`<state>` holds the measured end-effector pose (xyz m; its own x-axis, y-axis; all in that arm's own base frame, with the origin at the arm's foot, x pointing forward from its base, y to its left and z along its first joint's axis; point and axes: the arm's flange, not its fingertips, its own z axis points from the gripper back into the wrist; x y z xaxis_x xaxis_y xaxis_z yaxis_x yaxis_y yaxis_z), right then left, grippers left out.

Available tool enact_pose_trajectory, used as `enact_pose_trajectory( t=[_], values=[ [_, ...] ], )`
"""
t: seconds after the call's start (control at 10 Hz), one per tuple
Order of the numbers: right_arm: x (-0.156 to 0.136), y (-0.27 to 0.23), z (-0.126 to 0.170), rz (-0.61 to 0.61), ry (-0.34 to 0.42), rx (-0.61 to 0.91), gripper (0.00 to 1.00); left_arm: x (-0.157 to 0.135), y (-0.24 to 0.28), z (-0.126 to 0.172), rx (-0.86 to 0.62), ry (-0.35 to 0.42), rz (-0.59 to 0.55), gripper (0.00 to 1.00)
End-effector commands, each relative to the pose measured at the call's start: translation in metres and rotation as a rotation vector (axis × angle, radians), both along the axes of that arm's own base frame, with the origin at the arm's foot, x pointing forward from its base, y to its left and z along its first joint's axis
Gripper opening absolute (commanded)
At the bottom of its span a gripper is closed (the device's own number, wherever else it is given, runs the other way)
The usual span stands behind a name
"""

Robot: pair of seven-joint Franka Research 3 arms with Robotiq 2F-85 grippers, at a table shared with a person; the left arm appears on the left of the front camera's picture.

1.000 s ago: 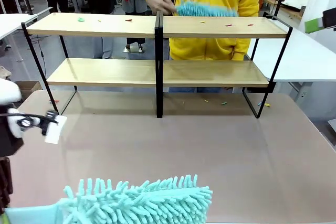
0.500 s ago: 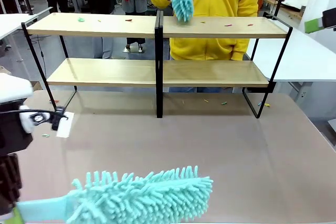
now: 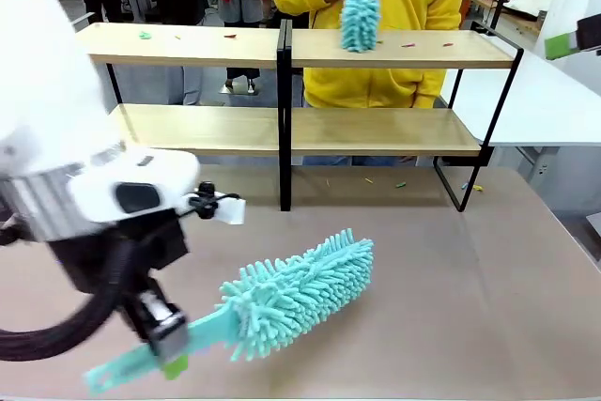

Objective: Clean the shelves.
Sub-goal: Clean another randomly selected level of the Shelf with the Duster.

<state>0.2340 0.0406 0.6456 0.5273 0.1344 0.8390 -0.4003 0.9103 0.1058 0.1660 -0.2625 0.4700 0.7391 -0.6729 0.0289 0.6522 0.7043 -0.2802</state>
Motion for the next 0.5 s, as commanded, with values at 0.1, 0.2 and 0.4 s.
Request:
enact_pose_trajectory(
  t=[0.1, 0.2, 0.4],
  values=[
    [0.000, -0.001, 0.001, 0.003, 0.001, 0.006, 1.00, 0.025, -0.038, -0.056, 0.022, -0.130, 0.239, 0.13],
    [0.000, -0.001, 0.001, 0.003, 0.001, 0.006, 1.00, 0.043, -0.041, -0.063, 0.001, -0.128, 0.229, 0.13],
    [0.000, -0.001, 0.001, 0.003, 0.001, 0.006, 1.00, 0.020, -0.029, -0.031, 0.025, -0.074, 0.161, 0.13]
  ],
)
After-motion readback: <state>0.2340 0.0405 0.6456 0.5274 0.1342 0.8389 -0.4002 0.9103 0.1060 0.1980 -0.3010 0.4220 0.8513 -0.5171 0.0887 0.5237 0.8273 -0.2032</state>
